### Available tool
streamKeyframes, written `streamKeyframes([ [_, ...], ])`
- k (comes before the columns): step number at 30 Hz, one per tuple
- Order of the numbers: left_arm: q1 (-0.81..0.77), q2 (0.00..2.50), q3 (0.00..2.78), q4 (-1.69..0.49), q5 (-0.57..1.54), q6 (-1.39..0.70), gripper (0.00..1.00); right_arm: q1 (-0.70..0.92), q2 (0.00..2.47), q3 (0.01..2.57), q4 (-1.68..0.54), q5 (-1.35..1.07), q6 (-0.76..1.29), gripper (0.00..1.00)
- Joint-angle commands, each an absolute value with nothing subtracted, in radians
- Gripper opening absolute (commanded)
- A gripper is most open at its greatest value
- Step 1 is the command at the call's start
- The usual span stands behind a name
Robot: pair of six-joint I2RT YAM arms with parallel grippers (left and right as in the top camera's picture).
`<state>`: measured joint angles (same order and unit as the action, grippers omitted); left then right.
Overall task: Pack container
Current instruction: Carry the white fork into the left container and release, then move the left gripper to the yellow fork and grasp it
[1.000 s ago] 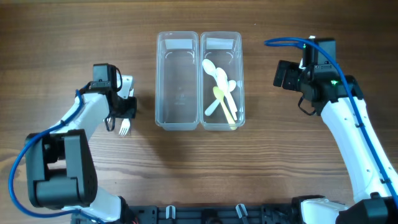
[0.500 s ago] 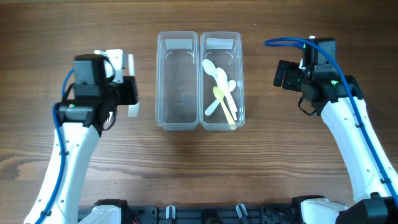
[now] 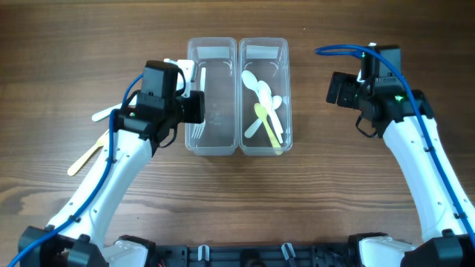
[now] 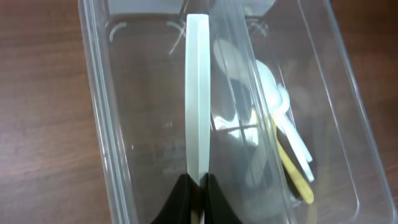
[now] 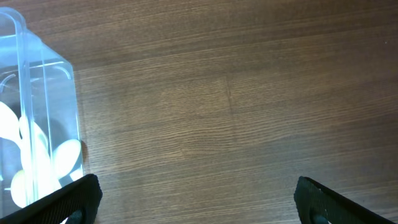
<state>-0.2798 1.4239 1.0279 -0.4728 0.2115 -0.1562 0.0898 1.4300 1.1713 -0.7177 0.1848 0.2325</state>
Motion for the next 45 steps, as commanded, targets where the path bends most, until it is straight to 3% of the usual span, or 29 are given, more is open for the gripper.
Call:
streamKeyframes([
  [1,-0.284,1.436,1.038,-0.432,0.228,-0.162,0.61,0.088,1.436,1.185,-0.715,0.202,0.220,1.00],
  [2,-0.283,1.433,1.038,-0.423,0.227,-0.160,0.72,0.088,1.436,1.185,-0.715,0.202,0.220,1.00],
  [4,-0.274,1.427,1.039,-0.412,0.228,-0.111,0.70,0.088,1.436,1.185,-0.715,0.202,0.220,1.00],
  [6,-0.252,1.413,1.039,-0.427,0.227,-0.059,0.78,0.088,1.436,1.185,-0.715,0.202,0.220,1.00],
  [9,-0.188,1.385,1.039,-0.479,0.207,-0.061,0.82,0.088,1.436,1.185,-0.715,0.202,0.220,1.00],
  [13,-0.035,1.365,1.039,-0.588,0.146,-0.185,0.81,0.088,1.436,1.185,-0.715,0.202,0.220,1.00],
  [15,0.069,1.365,1.039,-0.646,0.102,-0.272,1.00,0.088,1.436,1.185,-0.715,0.202,0.220,1.00],
  [24,0.422,1.371,1.026,-0.723,0.099,-0.449,1.00,0.088,1.436,1.185,-0.715,0.202,0.220,1.00],
  [28,0.522,1.371,0.969,-0.735,0.097,-0.792,1.00,0.088,1.436,1.185,-0.715,0.202,0.220,1.00],
  [34,0.561,1.375,0.821,-0.694,0.000,-1.121,1.00,0.088,1.436,1.185,-0.715,0.202,0.220,1.00],
  [45,0.559,1.430,0.774,-0.552,-0.056,-1.218,1.00,0.088,1.436,1.185,-0.715,0.202,0.220,1.00],
])
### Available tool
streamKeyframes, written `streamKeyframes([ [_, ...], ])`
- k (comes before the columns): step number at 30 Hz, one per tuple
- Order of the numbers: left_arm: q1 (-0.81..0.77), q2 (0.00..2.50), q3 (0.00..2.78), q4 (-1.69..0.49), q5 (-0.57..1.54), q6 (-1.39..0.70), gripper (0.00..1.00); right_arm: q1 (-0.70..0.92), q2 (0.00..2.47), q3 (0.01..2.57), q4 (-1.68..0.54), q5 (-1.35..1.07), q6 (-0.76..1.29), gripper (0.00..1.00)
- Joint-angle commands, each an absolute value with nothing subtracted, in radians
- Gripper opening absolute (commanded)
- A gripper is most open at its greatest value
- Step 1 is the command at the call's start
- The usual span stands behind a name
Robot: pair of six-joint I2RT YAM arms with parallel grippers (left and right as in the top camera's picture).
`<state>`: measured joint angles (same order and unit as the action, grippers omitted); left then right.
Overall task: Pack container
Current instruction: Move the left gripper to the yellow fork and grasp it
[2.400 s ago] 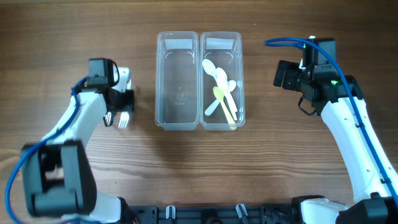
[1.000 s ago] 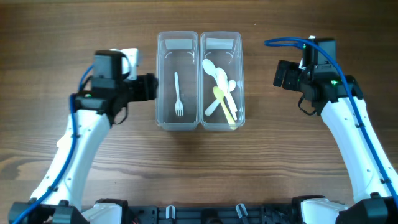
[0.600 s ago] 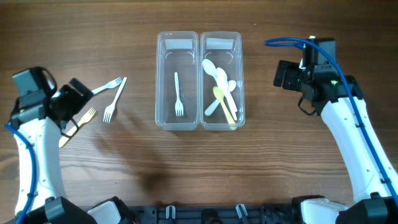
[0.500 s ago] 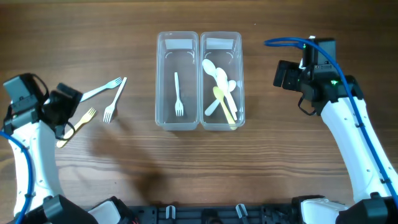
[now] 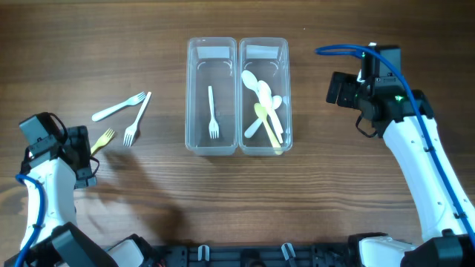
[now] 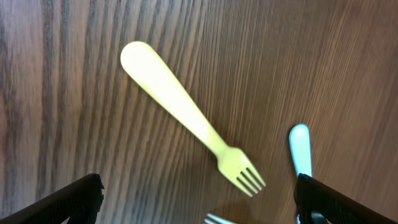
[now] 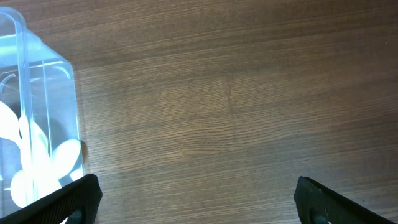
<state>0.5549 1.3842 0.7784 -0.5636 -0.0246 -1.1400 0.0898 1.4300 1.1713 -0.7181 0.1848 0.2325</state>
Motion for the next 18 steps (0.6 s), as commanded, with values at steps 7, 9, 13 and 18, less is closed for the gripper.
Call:
streamKeyframes([
  [7,0.558,1.539,0.774,-0.400,0.137,-1.205,1.00,0.088,1.436,1.185,-0.715,0.202,0.220,1.00],
  [9,0.558,1.539,0.774,-0.400,0.138,-1.205,1.00,0.088,1.436,1.185,-0.715,0.202,0.220,1.00],
  [13,0.558,1.539,0.774,-0.445,0.133,-1.292,0.89,0.088,1.436,1.185,-0.715,0.202,0.220,1.00],
  [18,0.558,1.553,0.772,-0.515,0.072,-1.525,0.91,0.088,1.436,1.185,-0.715,0.202,0.220,1.00],
])
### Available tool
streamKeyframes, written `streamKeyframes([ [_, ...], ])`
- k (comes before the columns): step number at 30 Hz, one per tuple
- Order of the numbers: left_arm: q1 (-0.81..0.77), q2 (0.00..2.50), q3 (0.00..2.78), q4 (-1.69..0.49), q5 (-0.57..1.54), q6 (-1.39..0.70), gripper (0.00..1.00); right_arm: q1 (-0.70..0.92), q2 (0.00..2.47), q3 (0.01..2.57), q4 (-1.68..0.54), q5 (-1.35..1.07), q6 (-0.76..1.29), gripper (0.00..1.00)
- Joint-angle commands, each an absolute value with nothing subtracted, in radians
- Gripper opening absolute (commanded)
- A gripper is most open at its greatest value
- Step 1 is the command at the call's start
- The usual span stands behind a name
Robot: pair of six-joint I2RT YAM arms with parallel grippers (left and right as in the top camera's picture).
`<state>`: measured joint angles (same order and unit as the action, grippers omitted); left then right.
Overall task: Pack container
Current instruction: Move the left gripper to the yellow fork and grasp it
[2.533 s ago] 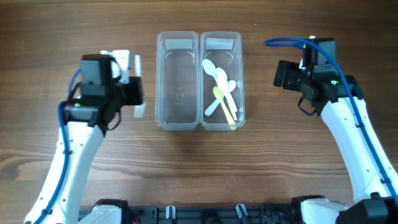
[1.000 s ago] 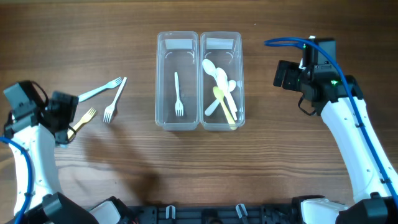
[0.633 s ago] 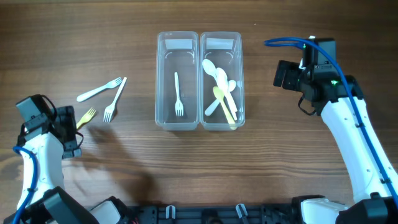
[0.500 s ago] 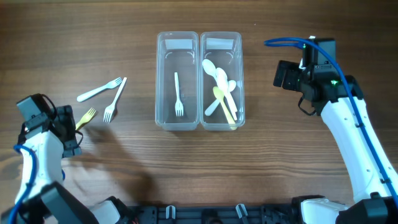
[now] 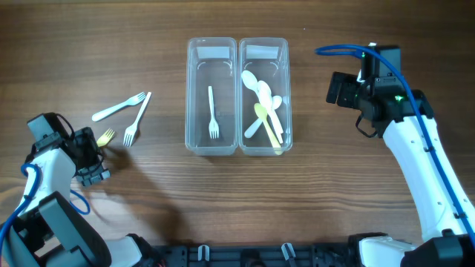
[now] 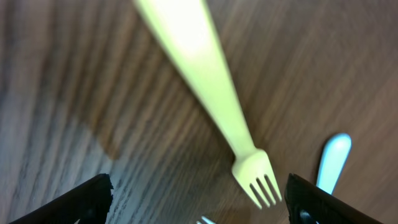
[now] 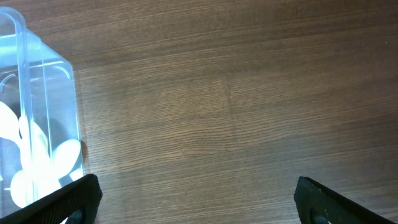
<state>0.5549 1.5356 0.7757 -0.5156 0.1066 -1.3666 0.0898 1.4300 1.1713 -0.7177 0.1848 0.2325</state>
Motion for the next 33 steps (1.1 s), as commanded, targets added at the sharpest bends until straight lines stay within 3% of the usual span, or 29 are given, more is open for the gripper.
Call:
streamKeyframes([
  [1,0.558,1.558,0.772,-0.516,0.068,-1.532,0.91,0.088,1.436,1.185,-0.715,0.202,0.220,1.00],
  [7,0.558,1.644,0.772,-0.431,0.048,-1.526,0.95,0.088,1.436,1.185,-0.715,0.202,0.220,1.00],
  [12,0.558,1.746,0.772,-0.373,0.048,-1.526,0.94,0.088,1.436,1.185,-0.715,0.202,0.220,1.00],
  [18,0.558,1.820,0.772,-0.414,0.056,-1.526,0.53,0.088,1.436,1.185,-0.715,0.202,0.220,1.00],
  [21,0.558,1.820,0.772,-0.436,0.056,-1.526,0.49,0.088,1.436,1.185,-0.715,0.202,0.220,1.00],
  [23,0.558,1.820,0.772,-0.462,0.056,-1.526,0.32,0.088,1.436,1.185,-0.715,0.202,0.220,1.00],
  [27,0.559,1.819,0.772,-0.491,0.077,-1.523,0.13,0.088,1.436,1.185,-0.715,0.202,0.220,1.00],
  [28,0.559,1.819,0.772,-0.496,0.110,-1.518,0.04,0.088,1.436,1.185,-0.715,0.202,0.220,1.00],
  [33,0.561,1.814,0.772,-0.499,0.229,-1.518,0.04,0.088,1.436,1.185,-0.715,0.202,0.220,1.00],
])
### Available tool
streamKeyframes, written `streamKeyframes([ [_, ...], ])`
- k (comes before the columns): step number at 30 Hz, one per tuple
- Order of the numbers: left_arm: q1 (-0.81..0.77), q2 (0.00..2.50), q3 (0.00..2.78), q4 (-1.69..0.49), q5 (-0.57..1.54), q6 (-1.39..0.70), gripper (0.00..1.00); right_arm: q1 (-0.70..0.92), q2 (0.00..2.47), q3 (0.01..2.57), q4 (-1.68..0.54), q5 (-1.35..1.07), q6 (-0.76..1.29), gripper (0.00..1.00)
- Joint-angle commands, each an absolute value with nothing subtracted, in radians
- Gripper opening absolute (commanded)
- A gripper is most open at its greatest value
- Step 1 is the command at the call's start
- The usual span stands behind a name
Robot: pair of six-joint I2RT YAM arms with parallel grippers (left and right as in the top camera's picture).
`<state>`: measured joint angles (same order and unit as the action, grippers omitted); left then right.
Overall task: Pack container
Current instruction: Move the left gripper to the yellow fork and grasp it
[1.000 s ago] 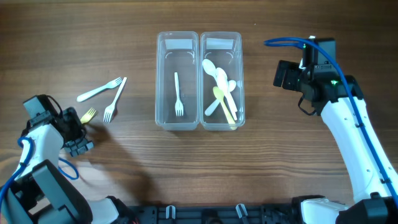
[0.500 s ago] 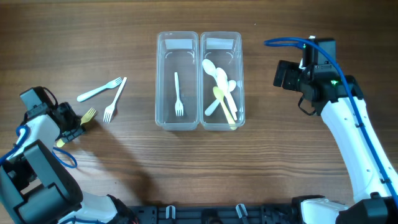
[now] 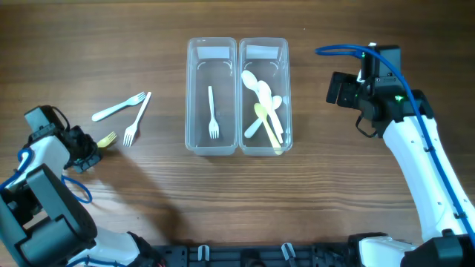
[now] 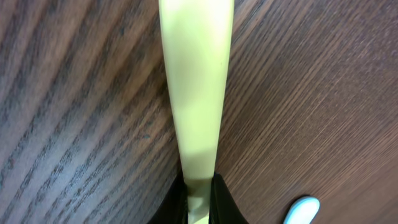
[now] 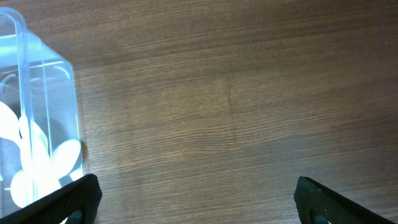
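Two clear containers stand side by side: the left container [image 3: 194,96] holds one white fork [image 3: 212,111], the right container [image 3: 286,89] holds several spoons [image 3: 263,111]. At the table's left, my left gripper [image 3: 90,150] is shut on the handle of a yellow fork [image 3: 107,138]. In the left wrist view the yellow fork's handle [image 4: 196,93] runs up from between the closed fingers of the left gripper [image 4: 199,196]. My right gripper [image 5: 199,202] stands open over bare wood to the right of the containers, holding nothing.
Two more forks lie on the wood left of the containers: a pale blue-white one [image 3: 119,107] and a white one [image 3: 137,119]. The pale fork's handle tip [image 4: 303,208] shows beside the left fingers. The right container's corner [image 5: 37,124] is at the right wrist view's left edge.
My left gripper was open with the yellow fork between its fingers; now it is shut on the fork's handle, lower and closer to it. The right arm has not moved.
My left gripper held a white fork over the left container. Then that fork lay in the container and the gripper was open at the far left over the yellow fork. It came closer around the fork and is now shut on it.
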<state>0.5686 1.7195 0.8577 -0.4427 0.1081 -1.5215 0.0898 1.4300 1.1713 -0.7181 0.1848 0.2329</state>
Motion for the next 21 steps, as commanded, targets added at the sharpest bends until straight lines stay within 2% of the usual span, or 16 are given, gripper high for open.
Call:
streamKeyframes([
  [1,0.563,1.810,0.772,-0.500,0.241,-1.506,0.04,0.088,1.436,1.185,-0.715,0.202,0.220,1.00],
  [5,0.593,1.772,0.772,-0.519,0.289,-1.484,0.04,0.088,1.436,1.185,-0.715,0.202,0.220,1.00],
  [14,0.705,1.520,0.773,-0.384,0.490,-1.130,0.04,0.088,1.436,1.185,-0.715,0.202,0.220,1.00],
  [21,0.643,1.277,0.772,-0.255,0.656,-0.864,0.04,0.088,1.436,1.185,-0.715,0.202,0.220,1.00],
])
